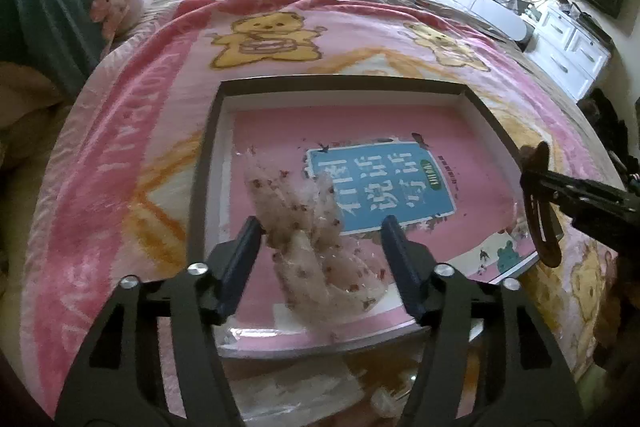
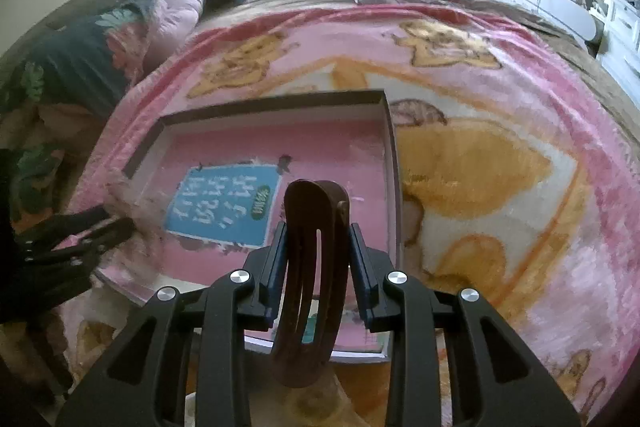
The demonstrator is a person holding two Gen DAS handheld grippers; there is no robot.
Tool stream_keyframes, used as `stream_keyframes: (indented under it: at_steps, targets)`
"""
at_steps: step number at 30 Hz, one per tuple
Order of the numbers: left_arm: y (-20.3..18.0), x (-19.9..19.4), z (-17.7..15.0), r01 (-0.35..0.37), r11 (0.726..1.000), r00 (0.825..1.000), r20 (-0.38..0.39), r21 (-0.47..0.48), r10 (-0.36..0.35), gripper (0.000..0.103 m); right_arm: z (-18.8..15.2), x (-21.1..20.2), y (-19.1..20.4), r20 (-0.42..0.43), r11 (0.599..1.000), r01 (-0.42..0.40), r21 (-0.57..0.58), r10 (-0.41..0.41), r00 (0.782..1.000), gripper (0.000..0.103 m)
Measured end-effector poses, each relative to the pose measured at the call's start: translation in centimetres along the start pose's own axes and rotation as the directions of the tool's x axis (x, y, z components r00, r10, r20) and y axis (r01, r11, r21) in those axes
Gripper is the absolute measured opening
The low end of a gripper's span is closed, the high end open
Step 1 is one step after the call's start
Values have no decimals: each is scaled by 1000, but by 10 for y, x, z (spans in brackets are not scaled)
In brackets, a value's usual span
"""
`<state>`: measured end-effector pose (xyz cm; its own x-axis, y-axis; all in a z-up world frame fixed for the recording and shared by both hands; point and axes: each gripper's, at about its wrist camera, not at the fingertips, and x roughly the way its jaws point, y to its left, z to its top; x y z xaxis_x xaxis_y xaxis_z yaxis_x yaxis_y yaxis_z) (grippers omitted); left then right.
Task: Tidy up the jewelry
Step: 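Lower the bow into the tray with the left tool while the right tool drops the brown clip there, then withdraw both open tools from the tray toward the remaining accessories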
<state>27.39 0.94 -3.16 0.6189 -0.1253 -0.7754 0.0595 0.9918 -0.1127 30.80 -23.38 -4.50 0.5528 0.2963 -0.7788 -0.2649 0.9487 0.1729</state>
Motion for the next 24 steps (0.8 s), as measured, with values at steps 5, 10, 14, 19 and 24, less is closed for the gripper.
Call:
stream_keyframes:
  at_steps: [5,10,14,19,24]
  targets:
    - [8,-11,-5,-10,1000,1000,18,-20,10,70,-5,6,0,-8,1000,3,6,-3,1000,29]
    - [13,-21,-8,-16,999,999,27,-30,17,76,-10,-4,-2,16,999,-6,31,5,1000,56]
    - [13,-31,-10,-11,999,999,43,-34,13,78,-17,-25,-2,52,999,-7,33,5,999,72]
    - [12,-52,-14,-5,999,997,71,-50,8,89,-26,-64,-5,129,1000,-7,27,3,992,83]
    - [11,-83,-14,11,997,993,121,-80,-1,94,-30,-103,-7,196,999,-22,27,16,980,88]
